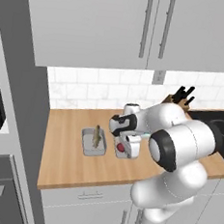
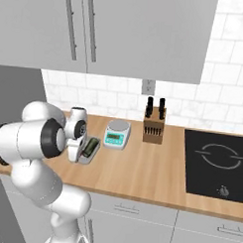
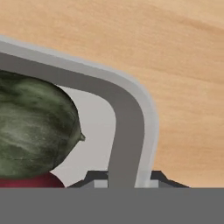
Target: Take the meat container that has the fish and place it on the second highest rack of the freezer. Then take the vegetable container that has the cucumber and tomato and place it on the highest rack of the freezer.
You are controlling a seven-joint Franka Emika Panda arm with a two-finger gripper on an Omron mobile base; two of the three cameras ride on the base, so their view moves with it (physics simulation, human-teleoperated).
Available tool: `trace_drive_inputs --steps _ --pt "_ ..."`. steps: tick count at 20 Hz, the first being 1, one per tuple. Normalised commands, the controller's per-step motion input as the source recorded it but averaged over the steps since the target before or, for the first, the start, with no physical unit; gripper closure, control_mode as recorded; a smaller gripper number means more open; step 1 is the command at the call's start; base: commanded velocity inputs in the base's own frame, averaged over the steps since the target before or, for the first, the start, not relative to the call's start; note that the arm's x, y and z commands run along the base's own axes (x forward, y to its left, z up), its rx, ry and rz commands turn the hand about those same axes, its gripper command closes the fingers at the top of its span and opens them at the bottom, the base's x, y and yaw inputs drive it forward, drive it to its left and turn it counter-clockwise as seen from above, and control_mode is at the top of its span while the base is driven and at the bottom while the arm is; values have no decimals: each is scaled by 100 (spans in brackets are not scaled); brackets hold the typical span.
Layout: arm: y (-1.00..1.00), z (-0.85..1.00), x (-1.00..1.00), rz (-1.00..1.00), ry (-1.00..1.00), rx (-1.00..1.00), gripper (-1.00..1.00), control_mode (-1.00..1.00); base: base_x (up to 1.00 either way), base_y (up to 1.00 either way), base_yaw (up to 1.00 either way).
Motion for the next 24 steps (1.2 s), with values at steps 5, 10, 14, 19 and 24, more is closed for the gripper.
trace_drive_inputs --steps 5,10,14,19,24 --pt "0 -66 -64 -8 -3 -4 100 -100 0 0 0" --pt "0 -11 -12 -12 0 -3 100 -100 0 0 0" --pt "-8 45 -5 -10 0 0 100 -100 0 0 0" --pt "-17 58 -28 -5 -3 0 100 -100 0 0 0" --pt "-5 47 -68 1 -13 0 100 -100 0 0 0"
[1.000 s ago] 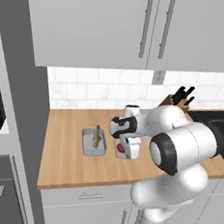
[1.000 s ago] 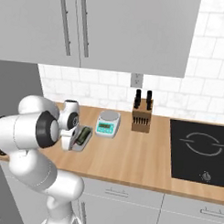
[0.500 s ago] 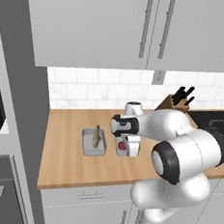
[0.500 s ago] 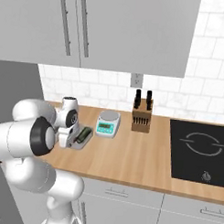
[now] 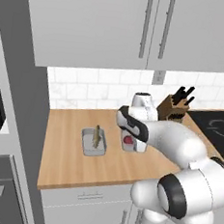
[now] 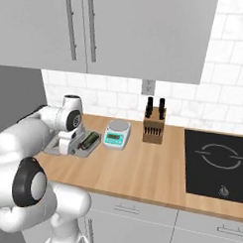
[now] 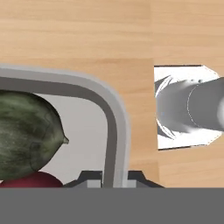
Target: Take the meat container that has the fish and place it on the second highest rack of the freezer. Then take the vegetable container that has the cucumber and tomato and place it on the highest rack of the freezer.
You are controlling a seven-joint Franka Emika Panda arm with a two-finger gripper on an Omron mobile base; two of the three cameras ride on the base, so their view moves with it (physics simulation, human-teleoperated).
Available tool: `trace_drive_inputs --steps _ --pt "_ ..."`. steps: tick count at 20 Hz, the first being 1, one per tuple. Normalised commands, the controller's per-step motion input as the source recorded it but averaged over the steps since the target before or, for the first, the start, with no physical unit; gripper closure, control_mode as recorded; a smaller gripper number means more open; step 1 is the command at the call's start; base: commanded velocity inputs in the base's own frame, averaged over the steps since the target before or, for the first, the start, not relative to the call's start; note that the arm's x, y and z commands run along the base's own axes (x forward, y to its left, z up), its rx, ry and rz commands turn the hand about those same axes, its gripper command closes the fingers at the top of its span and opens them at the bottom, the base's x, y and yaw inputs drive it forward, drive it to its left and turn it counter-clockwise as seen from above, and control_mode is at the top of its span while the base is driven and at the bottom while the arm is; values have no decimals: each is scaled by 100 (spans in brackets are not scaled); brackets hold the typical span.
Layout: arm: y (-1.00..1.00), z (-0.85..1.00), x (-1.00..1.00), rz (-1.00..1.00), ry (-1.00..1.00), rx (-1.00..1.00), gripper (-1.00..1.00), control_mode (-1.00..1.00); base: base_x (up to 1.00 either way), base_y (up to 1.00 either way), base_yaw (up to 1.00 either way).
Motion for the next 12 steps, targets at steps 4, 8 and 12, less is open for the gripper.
trace_drive_inputs --steps 4,8,12 --pt "0 83 -48 23 -8 0 100 -100 0 0 0" --pt "-9 100 -38 44 0 0 100 -100 0 0 0" --pt "-19 99 -33 51 0 0 100 -100 0 0 0"
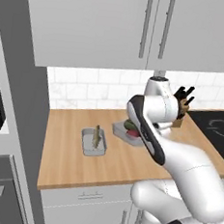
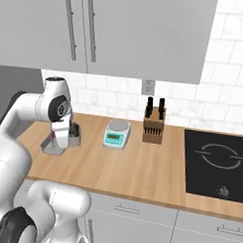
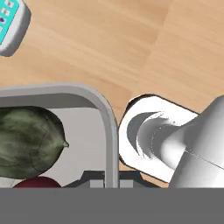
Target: Take the meat container that has the fish and place it on the second highest rack of the freezer. Then take the vegetable container that has the cucumber and tomato and place it on the highest rack of the freezer.
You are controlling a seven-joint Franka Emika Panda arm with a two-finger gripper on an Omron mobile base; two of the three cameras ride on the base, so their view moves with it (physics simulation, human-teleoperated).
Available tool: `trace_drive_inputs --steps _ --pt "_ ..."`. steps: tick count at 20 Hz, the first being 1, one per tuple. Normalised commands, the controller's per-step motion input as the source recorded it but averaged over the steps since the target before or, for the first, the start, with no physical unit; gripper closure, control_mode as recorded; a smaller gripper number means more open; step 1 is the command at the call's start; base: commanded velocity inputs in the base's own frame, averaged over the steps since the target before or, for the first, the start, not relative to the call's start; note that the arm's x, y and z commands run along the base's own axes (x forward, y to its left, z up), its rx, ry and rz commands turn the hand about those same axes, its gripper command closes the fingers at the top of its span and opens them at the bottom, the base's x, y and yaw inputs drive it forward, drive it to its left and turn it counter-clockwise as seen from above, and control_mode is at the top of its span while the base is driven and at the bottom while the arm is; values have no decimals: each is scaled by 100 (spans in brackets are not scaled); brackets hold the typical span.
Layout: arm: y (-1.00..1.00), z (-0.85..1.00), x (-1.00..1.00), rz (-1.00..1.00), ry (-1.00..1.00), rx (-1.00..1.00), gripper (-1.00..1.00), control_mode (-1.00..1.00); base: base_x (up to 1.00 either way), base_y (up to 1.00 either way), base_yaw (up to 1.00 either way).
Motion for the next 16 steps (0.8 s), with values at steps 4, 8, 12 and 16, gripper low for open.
trace_drive_inputs --steps 4,8,12,16 --pt "-24 62 -55 51 -10 0 100 -100 0 0 0" --pt "-30 36 -57 46 -15 2 100 -100 0 0 0" --pt "-4 18 -44 32 -21 8 100 -100 0 0 0" --pt "0 44 -9 9 -9 8 100 -100 0 0 0"
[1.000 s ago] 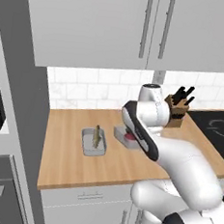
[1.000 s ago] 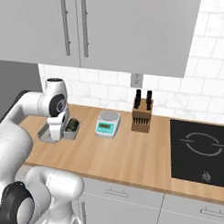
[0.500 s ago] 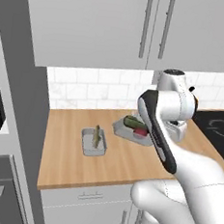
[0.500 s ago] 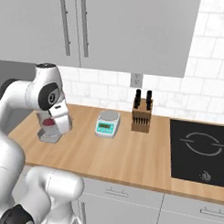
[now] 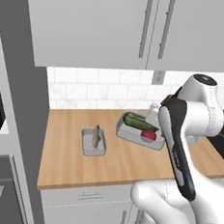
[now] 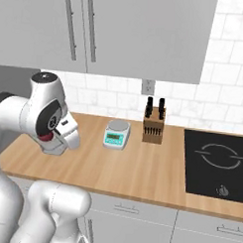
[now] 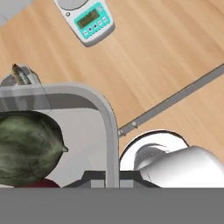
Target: Take the meat container that has the fish and place it on the second highest rack of the freezer. Then take the vegetable container that has the cucumber and tomato and place it on the highest rack of the freezer.
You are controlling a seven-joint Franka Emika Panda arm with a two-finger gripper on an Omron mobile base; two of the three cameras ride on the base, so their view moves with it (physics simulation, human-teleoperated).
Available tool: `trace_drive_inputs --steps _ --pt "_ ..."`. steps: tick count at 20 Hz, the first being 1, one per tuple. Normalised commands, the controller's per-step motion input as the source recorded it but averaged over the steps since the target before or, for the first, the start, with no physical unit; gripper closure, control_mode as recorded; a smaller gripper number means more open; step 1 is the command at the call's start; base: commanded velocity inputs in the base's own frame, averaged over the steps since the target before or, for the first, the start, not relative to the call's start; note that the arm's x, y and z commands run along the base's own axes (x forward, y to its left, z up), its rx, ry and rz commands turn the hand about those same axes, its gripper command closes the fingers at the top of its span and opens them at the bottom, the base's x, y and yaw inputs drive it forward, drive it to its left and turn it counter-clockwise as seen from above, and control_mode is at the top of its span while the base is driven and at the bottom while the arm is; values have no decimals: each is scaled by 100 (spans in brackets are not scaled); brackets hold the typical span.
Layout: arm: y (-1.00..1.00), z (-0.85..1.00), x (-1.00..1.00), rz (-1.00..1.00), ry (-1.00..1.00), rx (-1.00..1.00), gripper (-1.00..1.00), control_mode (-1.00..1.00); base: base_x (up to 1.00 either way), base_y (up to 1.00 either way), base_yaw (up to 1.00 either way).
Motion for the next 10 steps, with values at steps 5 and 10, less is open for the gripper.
trace_drive_inputs --steps 5,10 --pt "-1 43 -12 2 6 3 100 -100 0 0 0" --pt "0 38 -44 4 11 0 100 -100 0 0 0"
